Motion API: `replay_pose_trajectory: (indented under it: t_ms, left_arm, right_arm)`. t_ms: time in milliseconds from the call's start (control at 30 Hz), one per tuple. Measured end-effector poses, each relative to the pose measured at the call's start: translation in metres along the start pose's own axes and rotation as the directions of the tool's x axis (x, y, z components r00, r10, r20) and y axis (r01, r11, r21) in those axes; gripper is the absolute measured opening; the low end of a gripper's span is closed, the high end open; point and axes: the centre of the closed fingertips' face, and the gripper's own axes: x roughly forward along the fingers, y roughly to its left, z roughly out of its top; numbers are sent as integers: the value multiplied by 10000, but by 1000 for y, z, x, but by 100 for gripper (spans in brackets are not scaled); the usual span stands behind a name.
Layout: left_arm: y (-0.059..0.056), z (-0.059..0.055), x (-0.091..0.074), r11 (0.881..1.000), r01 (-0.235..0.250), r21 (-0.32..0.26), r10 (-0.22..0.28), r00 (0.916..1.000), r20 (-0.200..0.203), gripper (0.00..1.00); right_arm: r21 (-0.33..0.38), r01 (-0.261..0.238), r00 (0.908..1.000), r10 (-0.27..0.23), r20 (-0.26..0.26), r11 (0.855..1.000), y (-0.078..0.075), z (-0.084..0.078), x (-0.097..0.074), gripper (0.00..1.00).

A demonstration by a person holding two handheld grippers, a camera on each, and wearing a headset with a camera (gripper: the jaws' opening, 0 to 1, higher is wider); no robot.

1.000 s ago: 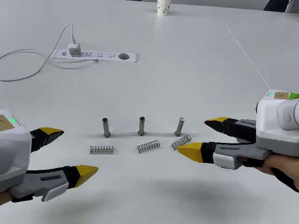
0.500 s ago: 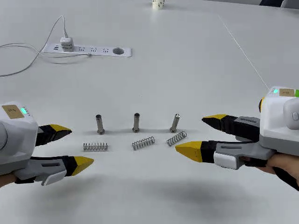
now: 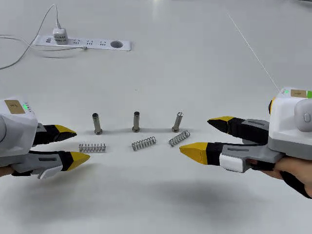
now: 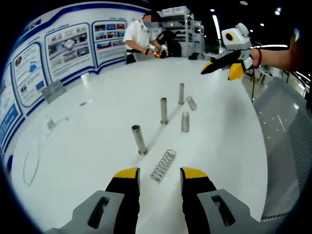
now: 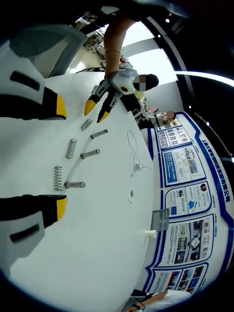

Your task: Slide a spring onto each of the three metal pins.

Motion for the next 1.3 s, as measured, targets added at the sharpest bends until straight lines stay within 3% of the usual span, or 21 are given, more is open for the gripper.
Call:
replay_pose_trajectory:
  t_ms: [467, 867, 1300]
  left_arm:
    - [-1, -14, 12, 9979, 524, 382, -499, 9968, -630, 23]
    - [-1, -13, 14, 9963, 608, 605, -570, 9964, -621, 14]
    - [-10, -13, 13, 9910, 858, 1031, -805, 9952, -550, 10]
  right_arm:
    - [182, 31, 10000, -31, -2, 9998, 2, -4, 0, 62]
    - [222, 101, 9999, -100, -36, 9997, 2, -5, 1, 61]
    - [294, 97, 9999, -96, -44, 9995, 4, -5, 2, 61]
